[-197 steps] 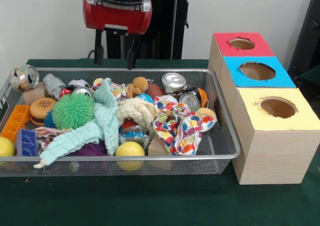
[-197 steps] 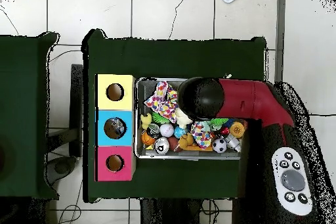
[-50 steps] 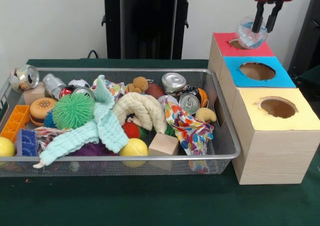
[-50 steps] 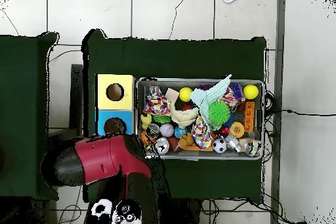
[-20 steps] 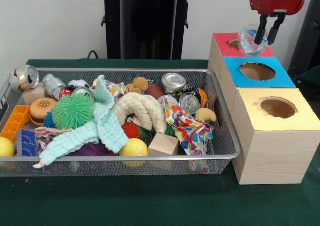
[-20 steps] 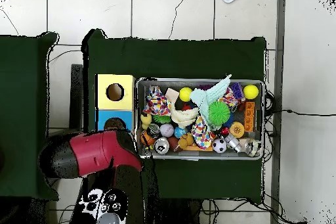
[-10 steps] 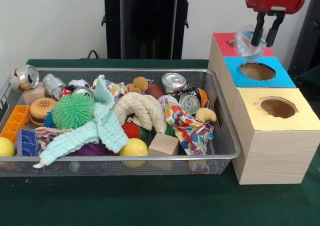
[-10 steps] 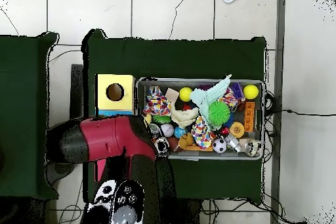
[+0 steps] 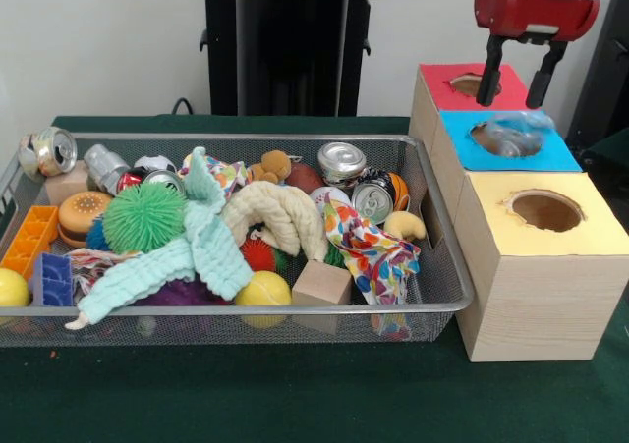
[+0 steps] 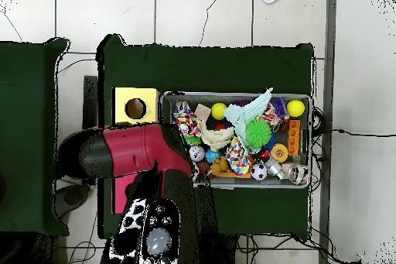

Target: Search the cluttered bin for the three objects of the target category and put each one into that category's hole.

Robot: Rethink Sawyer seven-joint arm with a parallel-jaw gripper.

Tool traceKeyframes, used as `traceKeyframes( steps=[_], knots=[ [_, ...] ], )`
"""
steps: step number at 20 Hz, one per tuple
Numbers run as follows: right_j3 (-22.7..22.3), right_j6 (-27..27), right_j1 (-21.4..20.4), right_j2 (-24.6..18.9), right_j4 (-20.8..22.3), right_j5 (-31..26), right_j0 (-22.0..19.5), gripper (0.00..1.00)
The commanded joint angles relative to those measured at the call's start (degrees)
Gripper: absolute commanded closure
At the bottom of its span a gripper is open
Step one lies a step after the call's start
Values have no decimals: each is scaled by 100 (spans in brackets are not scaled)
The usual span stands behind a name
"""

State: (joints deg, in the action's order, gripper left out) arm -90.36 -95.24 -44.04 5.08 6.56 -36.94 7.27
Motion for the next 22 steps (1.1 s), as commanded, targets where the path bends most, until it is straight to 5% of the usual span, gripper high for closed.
traceKeyframes(
  steps=[1, 15, 22],
  knots=[
    [5, -951, 289, -113, -105, -438, -27, 0],
    [82, -889, 30, -32, -143, -864, 48, 0],
    [-122, -19, -1057, -13, -251, -1734, -627, 0]
  ],
)
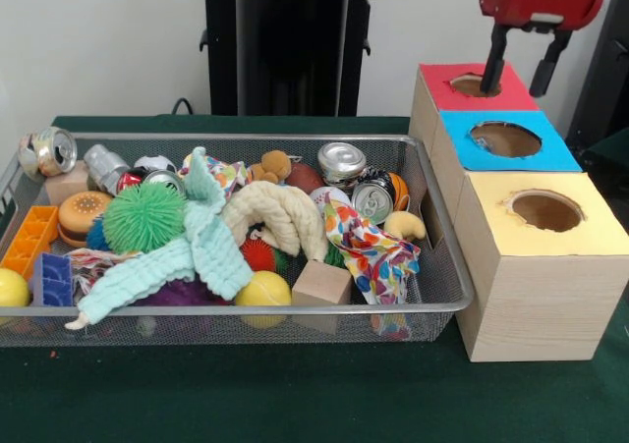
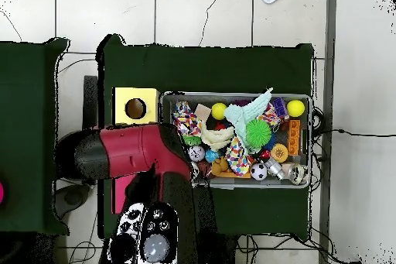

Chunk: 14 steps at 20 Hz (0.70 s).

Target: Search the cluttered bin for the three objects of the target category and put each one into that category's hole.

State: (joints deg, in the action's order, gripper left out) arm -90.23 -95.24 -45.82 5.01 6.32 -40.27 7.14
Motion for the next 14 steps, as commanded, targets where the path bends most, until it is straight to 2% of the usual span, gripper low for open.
traceKeyframes(
  steps=[1, 4, 7, 9, 11, 13, 14],
  knots=[
    [-135, 103, -1003, -25, -244, -1468, -742, 0],
    [-211, 362, -1228, -154, -334, -1455, -1122, 0],
    [-486, 578, -1297, -450, -521, -626, -1691, 0],
    [-451, 657, -1215, -597, -540, -549, -1902, 0],
    [-65, 710, -819, -754, -454, -565, -2246, 0],
    [223, 1215, -482, -1159, -446, -867, -2540, 0],
    [459, 1177, -293, -1179, -332, -1008, -2570, 0]
  ],
)
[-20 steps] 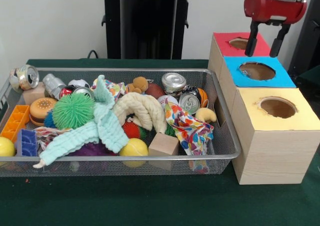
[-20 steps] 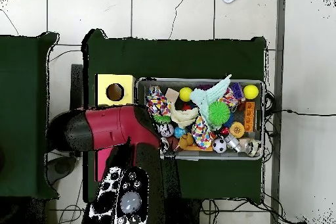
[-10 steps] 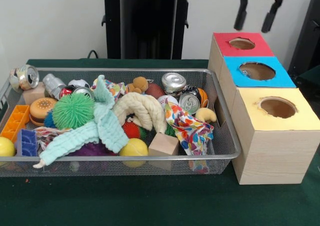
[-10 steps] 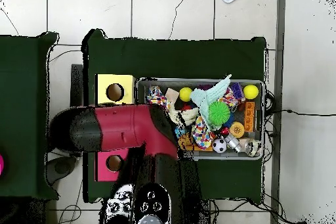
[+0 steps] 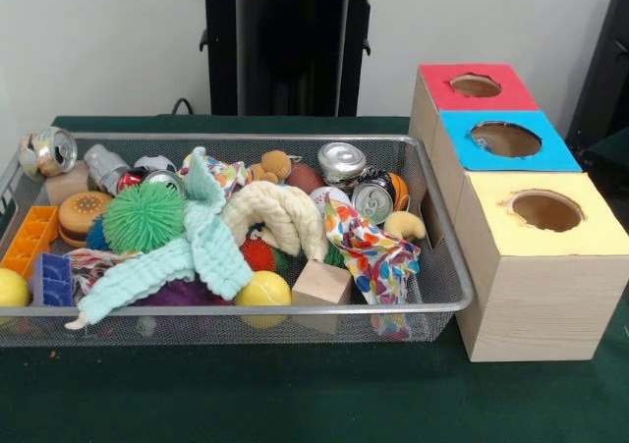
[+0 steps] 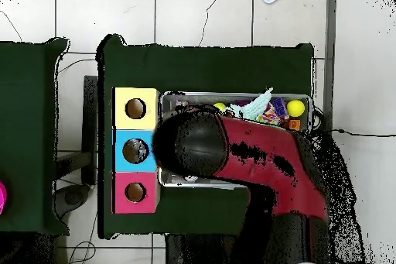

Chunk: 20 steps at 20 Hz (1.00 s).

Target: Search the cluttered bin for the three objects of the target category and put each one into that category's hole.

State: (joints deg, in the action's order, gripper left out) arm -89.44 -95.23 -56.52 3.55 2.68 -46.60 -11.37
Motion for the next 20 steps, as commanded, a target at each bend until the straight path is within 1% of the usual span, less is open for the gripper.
traceKeyframes(
  steps=[1, 2, 4, 7, 9, 12, 16, 18, 20],
  knots=[
    [617, 1163, 976, -1006, 245, -599, -711, 0],
    [866, 1130, 1177, -1030, 361, -647, -746, 0],
    [1165, 1030, 1444, -1003, 561, -668, -755, 0],
    [1381, 838, 1561, -940, 704, -675, -748, 0],
    [1533, 787, 1578, -884, 773, -952, -739, 0],
    [1491, 807, 1446, -853, 791, -1113, -789, 0],
    [1538, 1003, 1507, -962, 853, -1266, -898, 0],
    [1544, 1033, 1558, -1033, 881, -1158, -946, 0],
    [1499, 1062, 1522, -1113, 874, -1101, -994, 0]
  ],
)
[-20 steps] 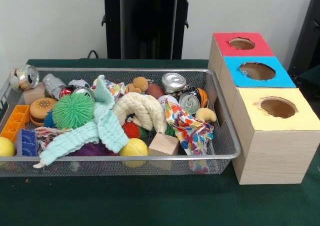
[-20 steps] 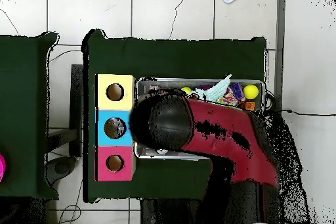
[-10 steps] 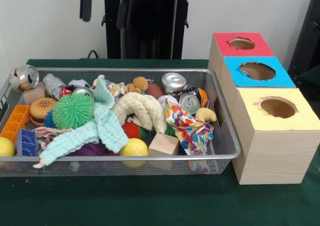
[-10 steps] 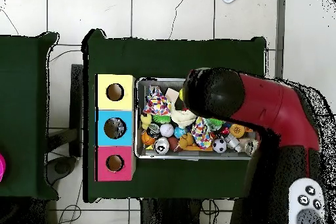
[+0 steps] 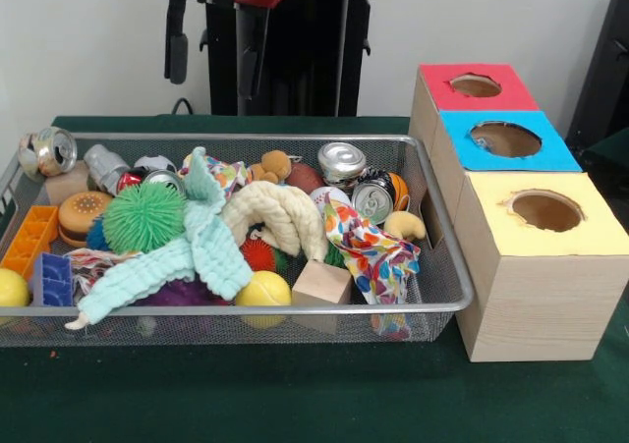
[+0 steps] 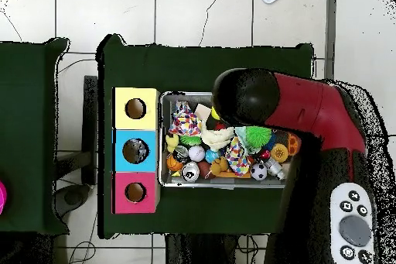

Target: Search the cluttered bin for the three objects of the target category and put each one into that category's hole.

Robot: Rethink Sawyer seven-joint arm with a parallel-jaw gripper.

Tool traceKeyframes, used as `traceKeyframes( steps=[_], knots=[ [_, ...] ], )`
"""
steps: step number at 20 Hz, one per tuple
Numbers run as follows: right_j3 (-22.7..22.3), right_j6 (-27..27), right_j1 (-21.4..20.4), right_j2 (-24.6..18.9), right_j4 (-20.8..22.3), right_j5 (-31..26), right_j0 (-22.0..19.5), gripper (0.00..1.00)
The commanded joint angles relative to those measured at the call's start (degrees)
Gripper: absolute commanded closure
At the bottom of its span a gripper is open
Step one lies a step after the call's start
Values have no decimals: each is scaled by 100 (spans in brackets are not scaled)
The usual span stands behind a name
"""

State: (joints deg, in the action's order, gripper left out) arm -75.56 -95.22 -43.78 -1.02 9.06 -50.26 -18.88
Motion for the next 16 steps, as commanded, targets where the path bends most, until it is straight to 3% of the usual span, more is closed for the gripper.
traceKeyframes(
  steps=[1, 5, 10, 16],
  knots=[
    [99, 1063, 202, -672, 226, -776, -250, 0],
    [117, 1037, 13, -777, 125, -945, -315, 0],
    [295, 995, 109, -991, 99, -801, -431, 0],
    [701, 946, 200, -986, 240, -1183, -453, 0]
  ],
)
